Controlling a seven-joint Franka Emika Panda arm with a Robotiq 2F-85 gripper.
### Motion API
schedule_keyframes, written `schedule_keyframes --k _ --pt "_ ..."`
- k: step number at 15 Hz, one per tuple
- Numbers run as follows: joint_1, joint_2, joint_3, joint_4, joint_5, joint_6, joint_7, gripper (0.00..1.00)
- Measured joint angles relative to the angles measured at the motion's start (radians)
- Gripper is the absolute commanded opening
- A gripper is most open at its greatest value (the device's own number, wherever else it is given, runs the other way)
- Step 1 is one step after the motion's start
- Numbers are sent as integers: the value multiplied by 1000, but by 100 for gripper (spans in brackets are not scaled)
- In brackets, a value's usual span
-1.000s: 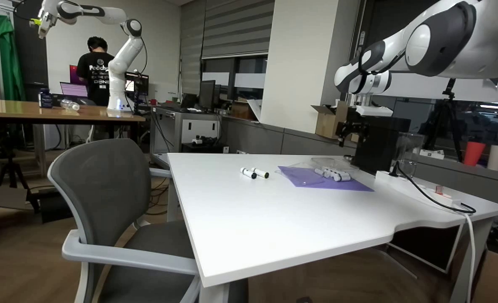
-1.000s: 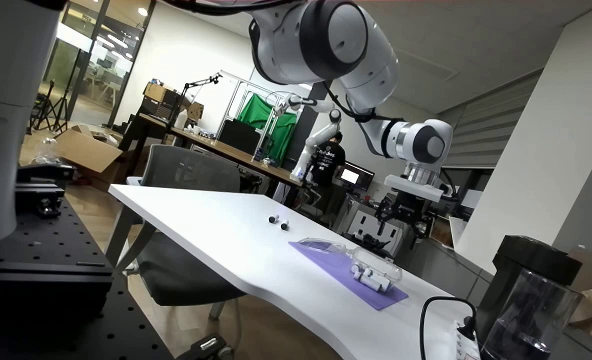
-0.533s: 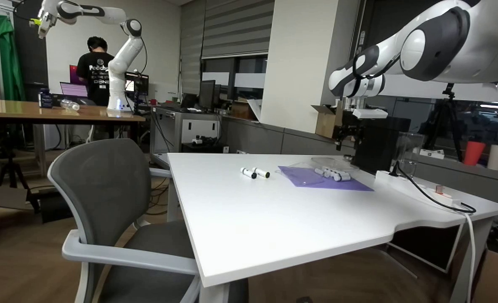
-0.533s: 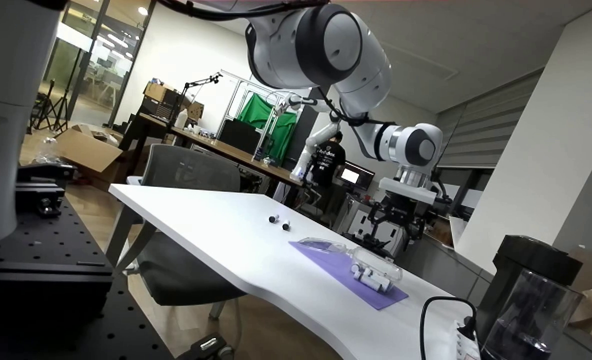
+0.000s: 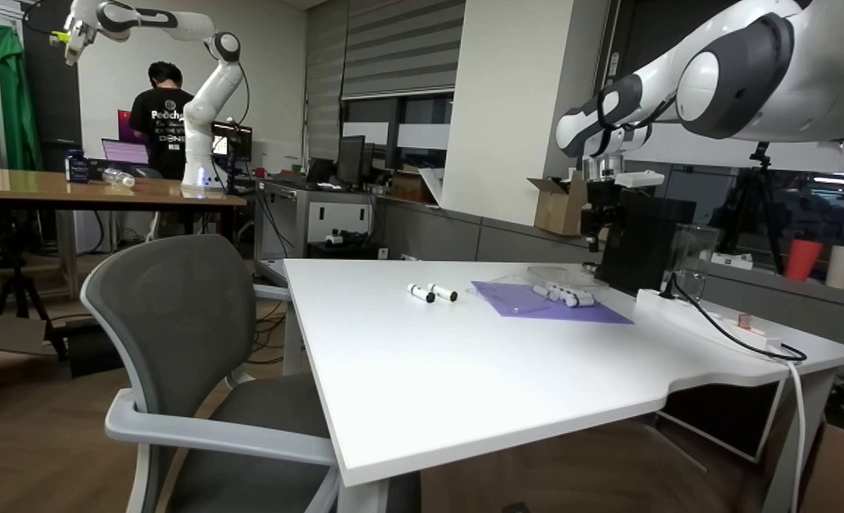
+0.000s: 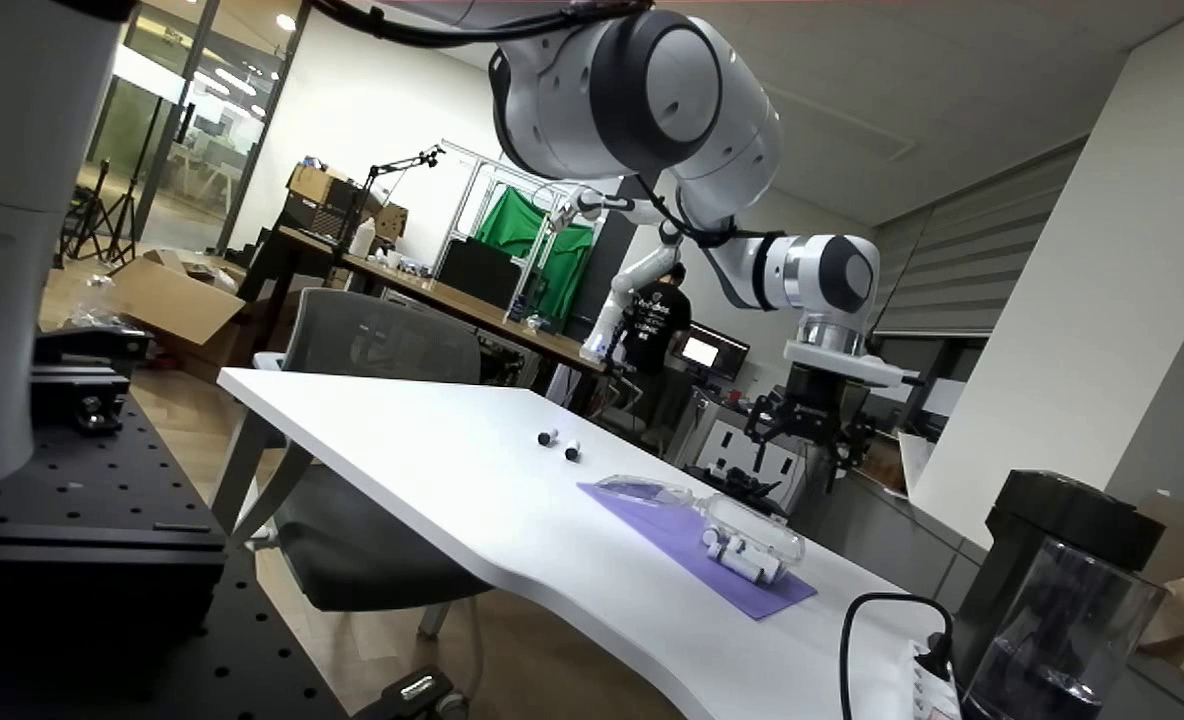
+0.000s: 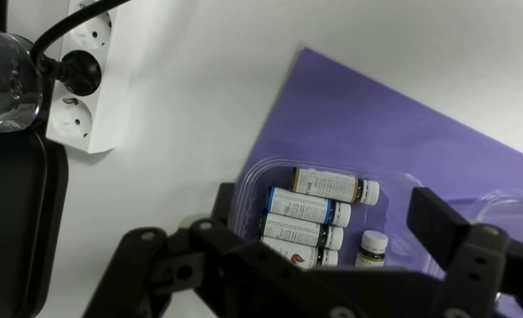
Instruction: Take three bottles from the container and put them on the table
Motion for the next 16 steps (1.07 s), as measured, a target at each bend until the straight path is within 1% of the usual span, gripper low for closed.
schedule_keyframes --k 7,9,13,16 --pt "0 13 2 15 -3 -9 -11 100" --pt "0 34 2 41 -15 -6 -85 100" --pt "0 77 2 82 -30 4 -317 100" --pt "7 94 1 77 -54 19 -476 100"
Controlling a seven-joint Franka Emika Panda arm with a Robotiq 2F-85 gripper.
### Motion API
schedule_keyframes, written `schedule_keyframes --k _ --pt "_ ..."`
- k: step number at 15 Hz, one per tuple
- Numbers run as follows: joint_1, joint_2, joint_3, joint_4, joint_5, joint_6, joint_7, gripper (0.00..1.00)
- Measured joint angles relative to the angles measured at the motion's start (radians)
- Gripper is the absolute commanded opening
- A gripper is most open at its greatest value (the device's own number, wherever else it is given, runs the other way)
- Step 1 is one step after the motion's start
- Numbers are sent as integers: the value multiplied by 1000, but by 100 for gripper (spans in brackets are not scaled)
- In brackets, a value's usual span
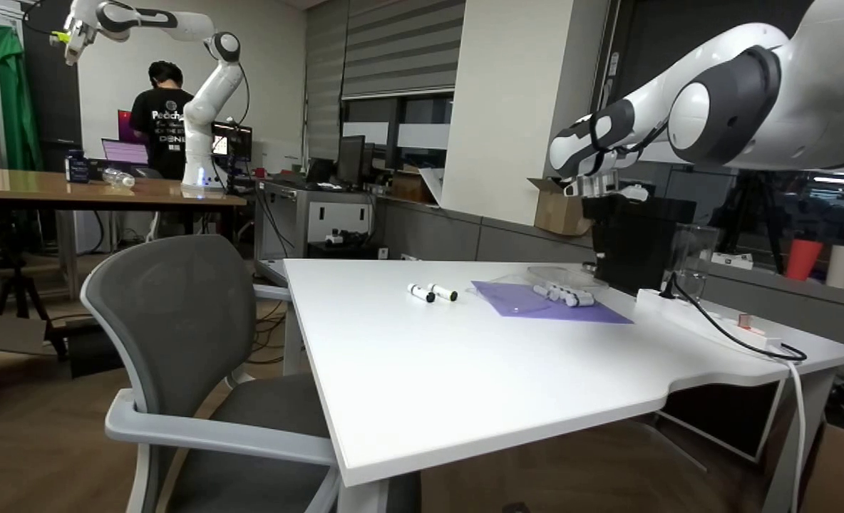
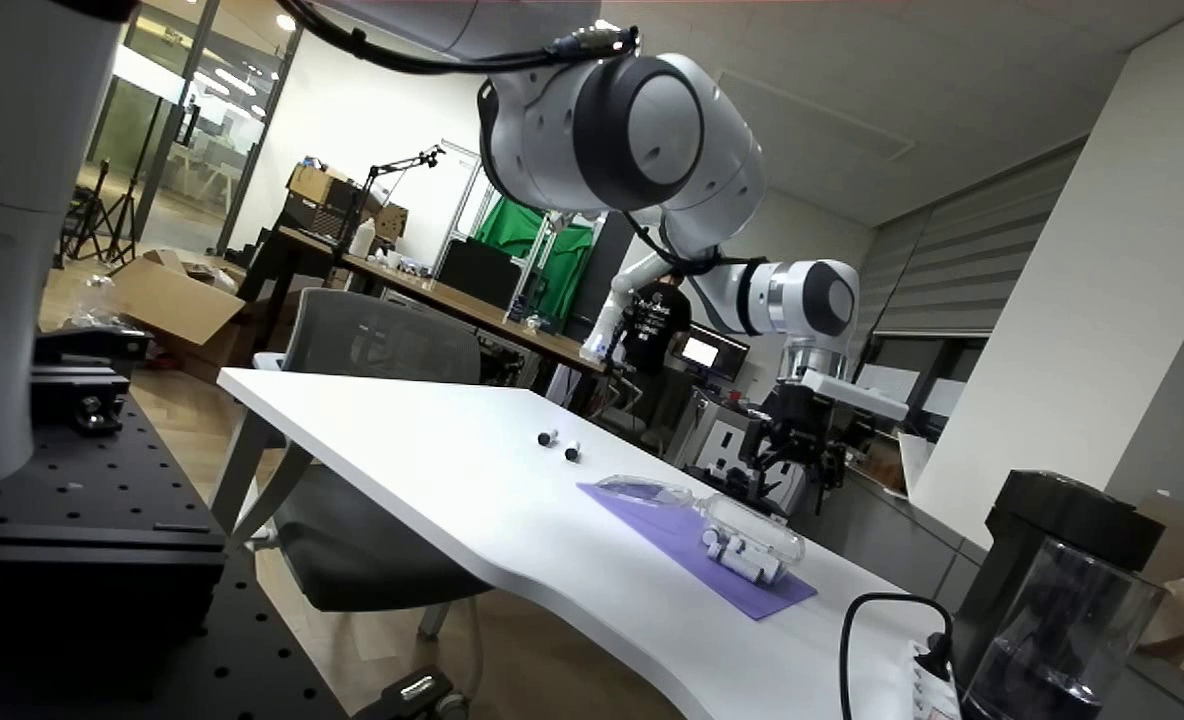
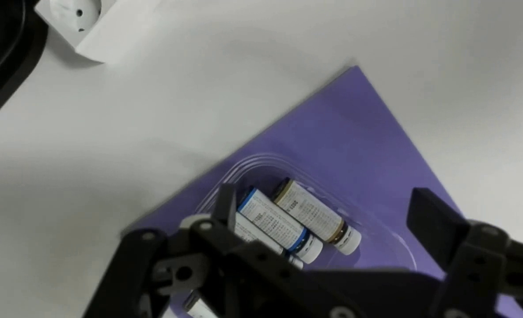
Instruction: Take three bottles from the container and put them on the table
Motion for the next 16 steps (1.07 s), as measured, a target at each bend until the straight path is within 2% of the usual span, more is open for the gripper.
schedule_keyframes --k 6,10,16 --pt "48 55 -20 9 -80 51 -228 100" --pt "73 56 -35 0 -99 64 -236 100" --pt "72 56 -41 0 -99 64 -236 100"
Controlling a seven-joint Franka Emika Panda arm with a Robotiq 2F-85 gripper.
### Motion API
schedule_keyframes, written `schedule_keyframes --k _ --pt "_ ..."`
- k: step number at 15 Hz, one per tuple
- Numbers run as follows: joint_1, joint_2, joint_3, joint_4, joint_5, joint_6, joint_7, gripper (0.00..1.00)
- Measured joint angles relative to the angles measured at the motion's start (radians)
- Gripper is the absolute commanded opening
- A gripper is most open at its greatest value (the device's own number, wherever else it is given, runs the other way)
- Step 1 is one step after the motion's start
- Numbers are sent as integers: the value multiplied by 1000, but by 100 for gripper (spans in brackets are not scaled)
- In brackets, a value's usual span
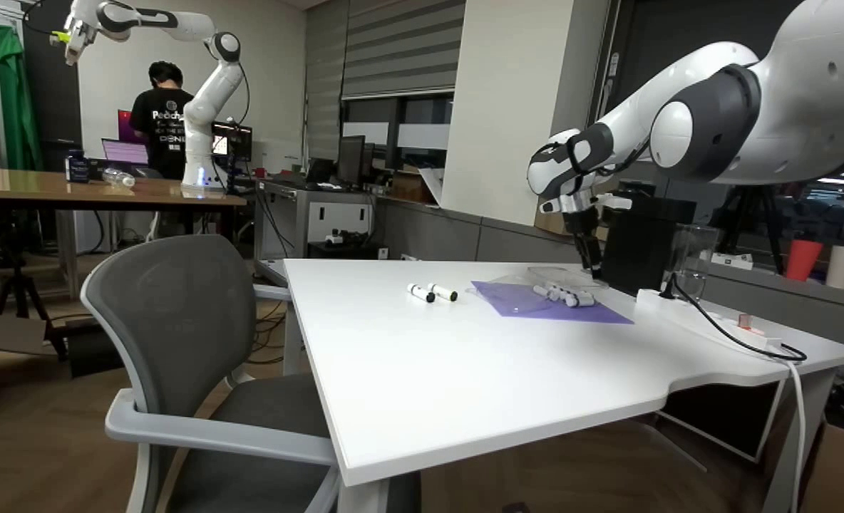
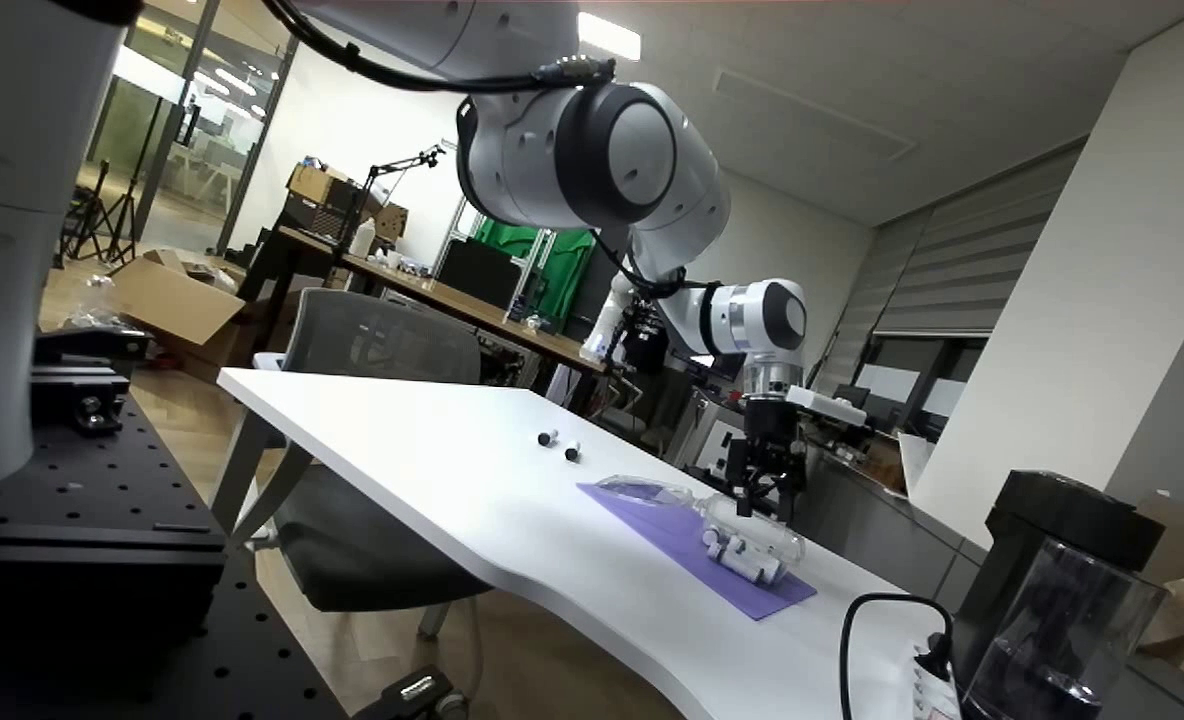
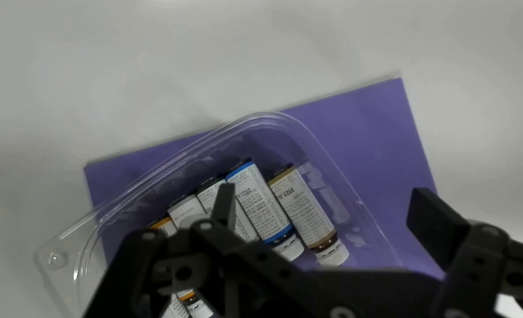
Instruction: Take three bottles from the container and put them on the table
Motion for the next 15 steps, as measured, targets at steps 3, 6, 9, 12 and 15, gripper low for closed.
schedule_keyframes --k 3,6,9,12,15 --pt "-1 11 2 19 5 -8 -11 100" --pt "-12 11 5 20 6 41 -34 100" --pt "-37 10 22 20 20 107 -87 100" --pt "-73 10 60 19 59 161 -160 100" --pt "-101 11 103 16 104 203 -221 100"
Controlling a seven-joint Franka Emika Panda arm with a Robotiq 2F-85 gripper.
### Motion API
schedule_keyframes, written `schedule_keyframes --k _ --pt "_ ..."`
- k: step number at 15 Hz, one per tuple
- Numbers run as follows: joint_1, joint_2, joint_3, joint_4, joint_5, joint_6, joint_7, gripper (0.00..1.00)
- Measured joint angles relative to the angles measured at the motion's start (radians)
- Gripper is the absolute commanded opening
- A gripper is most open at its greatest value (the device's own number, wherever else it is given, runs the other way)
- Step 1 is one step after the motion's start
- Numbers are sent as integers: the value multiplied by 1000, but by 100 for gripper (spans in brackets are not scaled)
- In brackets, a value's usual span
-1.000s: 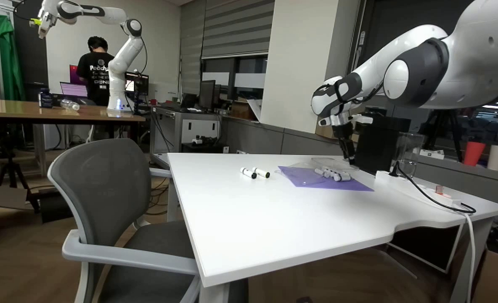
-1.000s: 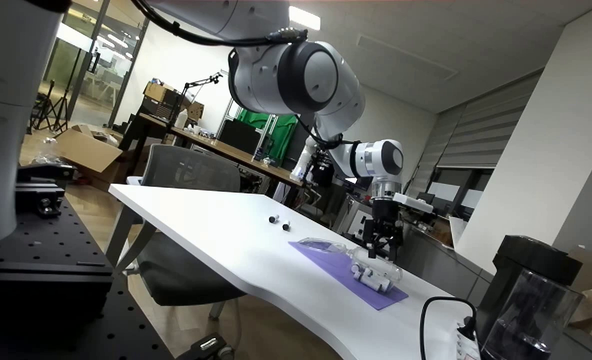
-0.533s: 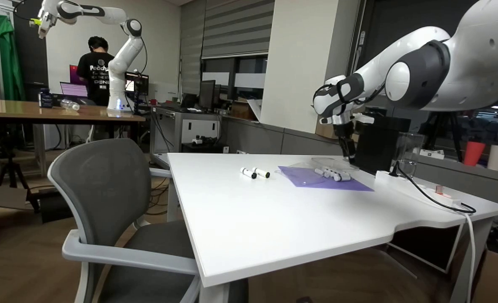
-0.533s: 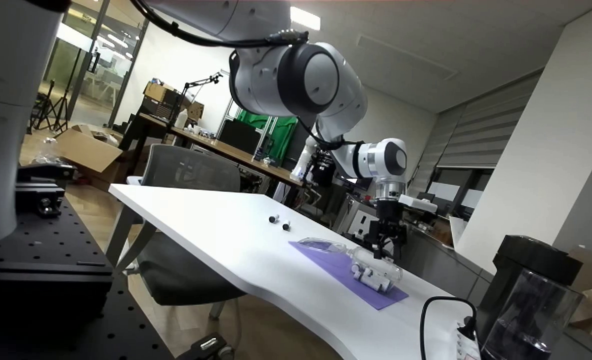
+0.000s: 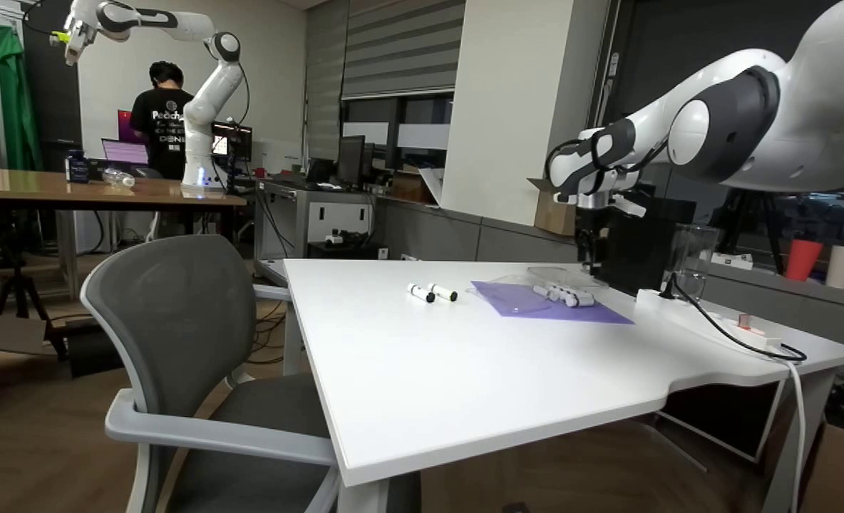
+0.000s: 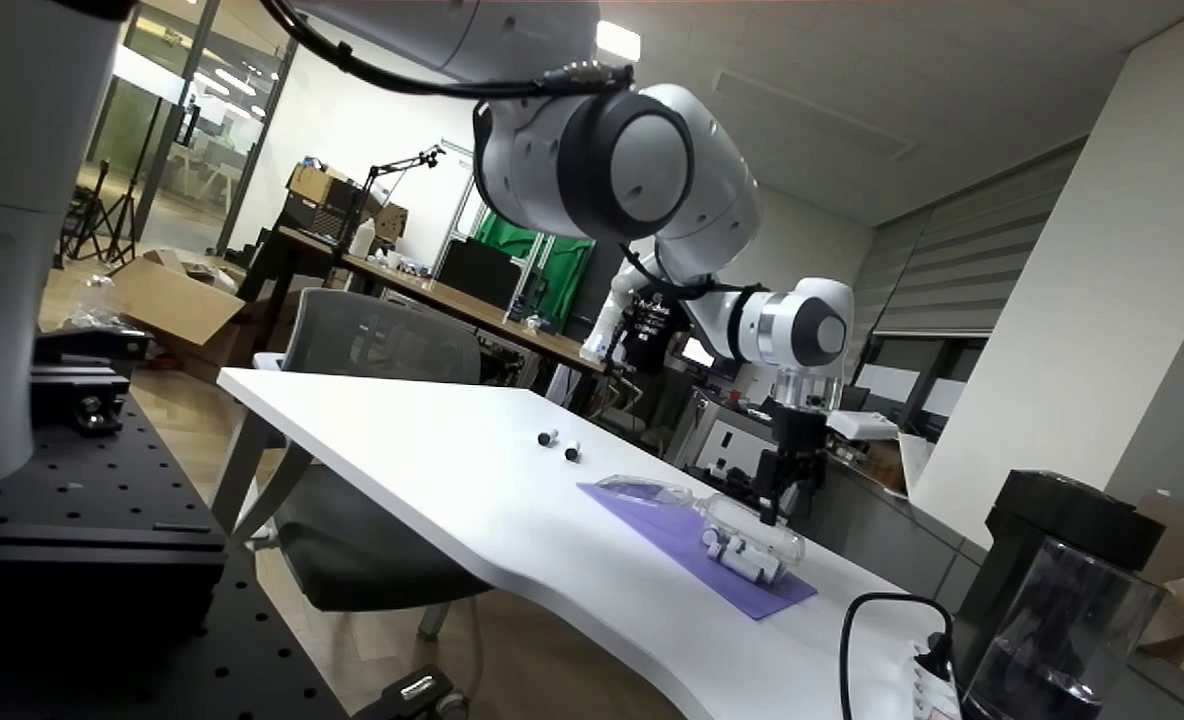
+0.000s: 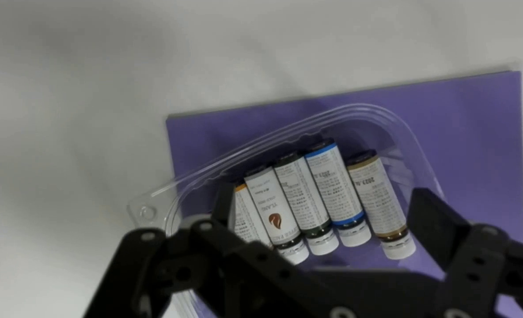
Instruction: Take three bottles from the container and put them on the table
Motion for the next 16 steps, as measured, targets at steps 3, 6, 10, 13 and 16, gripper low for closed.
schedule_keyframes --k 3,6,10,13,16 --pt "-6 0 26 -3 21 4 -41 100" --pt "-4 5 49 -8 34 12 -80 100" --pt "1 17 58 -14 34 58 -99 100" --pt "9 35 57 -11 37 66 -108 100" --pt "15 53 57 -12 38 73 -112 100"
